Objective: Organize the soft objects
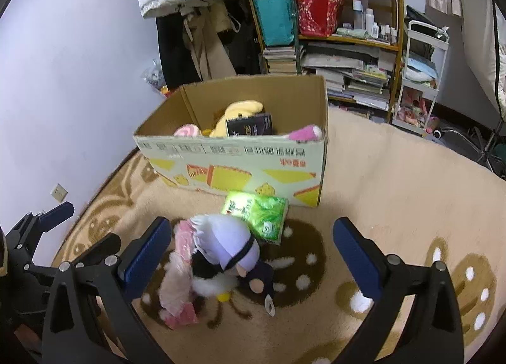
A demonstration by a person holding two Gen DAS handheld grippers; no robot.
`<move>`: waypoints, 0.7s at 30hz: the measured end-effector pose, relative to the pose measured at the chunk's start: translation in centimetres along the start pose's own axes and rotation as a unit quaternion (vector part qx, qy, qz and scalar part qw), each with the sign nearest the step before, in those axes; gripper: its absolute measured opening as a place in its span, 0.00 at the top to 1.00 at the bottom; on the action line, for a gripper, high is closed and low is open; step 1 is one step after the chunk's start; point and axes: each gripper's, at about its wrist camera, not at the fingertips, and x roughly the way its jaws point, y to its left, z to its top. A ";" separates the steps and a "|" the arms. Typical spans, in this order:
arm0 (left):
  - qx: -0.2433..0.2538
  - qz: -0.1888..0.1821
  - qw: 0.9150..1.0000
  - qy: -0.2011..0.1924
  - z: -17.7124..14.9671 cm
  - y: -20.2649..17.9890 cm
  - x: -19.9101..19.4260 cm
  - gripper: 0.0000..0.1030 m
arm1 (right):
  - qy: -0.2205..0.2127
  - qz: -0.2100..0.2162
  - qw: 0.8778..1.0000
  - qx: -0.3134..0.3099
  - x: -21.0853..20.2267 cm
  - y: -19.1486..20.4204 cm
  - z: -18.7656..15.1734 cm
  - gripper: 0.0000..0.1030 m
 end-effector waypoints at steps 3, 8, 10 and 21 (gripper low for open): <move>0.011 -0.001 1.000 0.010 -0.6 -0.5 0.8 0.02 | 0.008 0.004 1.000 -0.001 0.6 -0.1 -0.3 0.00; 0.013 -0.008 1.000 0.022 -1.2 -0.8 1.8 0.02 | 0.021 0.006 1.000 -0.002 1.7 -0.1 -0.5 0.00; 0.012 -0.012 1.000 0.025 -1.4 -0.9 2.1 0.02 | 0.027 0.007 1.000 -0.001 2.2 -0.1 -0.6 0.00; 0.035 -0.034 0.998 0.037 -2.1 -2.4 3.1 0.02 | 0.057 0.015 0.998 0.010 5.1 -0.3 -1.1 0.00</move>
